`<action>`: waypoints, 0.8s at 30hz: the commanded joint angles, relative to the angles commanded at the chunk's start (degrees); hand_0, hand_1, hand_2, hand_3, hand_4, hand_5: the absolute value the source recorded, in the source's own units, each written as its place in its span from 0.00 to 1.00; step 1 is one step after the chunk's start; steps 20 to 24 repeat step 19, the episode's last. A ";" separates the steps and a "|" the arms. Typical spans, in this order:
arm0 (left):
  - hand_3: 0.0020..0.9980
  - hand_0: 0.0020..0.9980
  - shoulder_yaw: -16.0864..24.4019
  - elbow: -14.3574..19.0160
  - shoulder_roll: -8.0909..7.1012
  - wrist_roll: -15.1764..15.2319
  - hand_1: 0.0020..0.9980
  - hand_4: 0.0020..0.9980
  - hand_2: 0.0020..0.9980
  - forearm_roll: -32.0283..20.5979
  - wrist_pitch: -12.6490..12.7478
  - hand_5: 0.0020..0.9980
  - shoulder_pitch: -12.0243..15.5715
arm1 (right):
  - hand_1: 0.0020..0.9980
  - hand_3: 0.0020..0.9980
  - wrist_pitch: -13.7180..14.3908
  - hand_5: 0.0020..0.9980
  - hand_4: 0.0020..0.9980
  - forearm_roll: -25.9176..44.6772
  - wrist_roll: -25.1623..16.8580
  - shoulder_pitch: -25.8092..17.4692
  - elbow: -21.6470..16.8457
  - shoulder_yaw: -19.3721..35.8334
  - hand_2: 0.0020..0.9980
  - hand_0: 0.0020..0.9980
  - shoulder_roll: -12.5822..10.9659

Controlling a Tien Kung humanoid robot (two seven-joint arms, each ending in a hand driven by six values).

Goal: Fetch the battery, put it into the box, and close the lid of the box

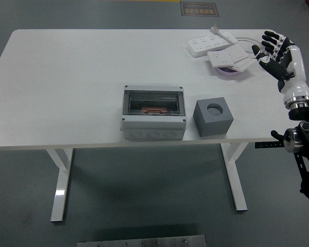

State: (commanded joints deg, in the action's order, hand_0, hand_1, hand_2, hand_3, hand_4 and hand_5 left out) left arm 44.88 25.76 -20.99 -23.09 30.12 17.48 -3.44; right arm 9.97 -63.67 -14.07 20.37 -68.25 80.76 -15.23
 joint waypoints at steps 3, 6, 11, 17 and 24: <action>0.68 0.67 0.00 -0.01 0.03 -0.01 0.72 0.78 0.67 -0.01 -0.03 0.51 -0.02 | 0.81 0.83 -0.06 0.23 0.84 -0.04 0.10 -0.02 -0.10 0.07 0.80 0.84 0.03; 0.68 0.67 -0.02 -0.03 0.04 0.00 0.72 0.78 0.67 -0.08 -0.02 0.51 -0.03 | 0.81 0.84 -0.08 0.24 0.83 -0.18 0.20 -0.03 -0.30 0.10 0.80 0.84 0.03; 0.68 0.67 -0.02 -0.07 0.01 0.06 0.72 0.78 0.67 -0.21 0.01 0.51 -0.02 | 0.81 0.84 0.00 0.24 0.83 -0.29 0.18 -0.23 -0.53 0.22 0.80 0.84 0.05; 0.68 0.67 -0.11 -0.11 0.23 0.05 0.72 0.78 0.67 -0.30 -0.11 0.50 -0.03 | 0.81 0.84 0.09 0.24 0.84 -0.32 0.16 -0.28 -0.58 0.37 0.80 0.85 -0.04; 0.68 0.67 -0.19 -0.15 0.30 0.10 0.72 0.78 0.67 -0.34 -0.21 0.50 -0.11 | 0.81 0.84 0.11 0.24 0.84 -0.34 0.17 -0.27 -0.60 0.42 0.80 0.85 -0.10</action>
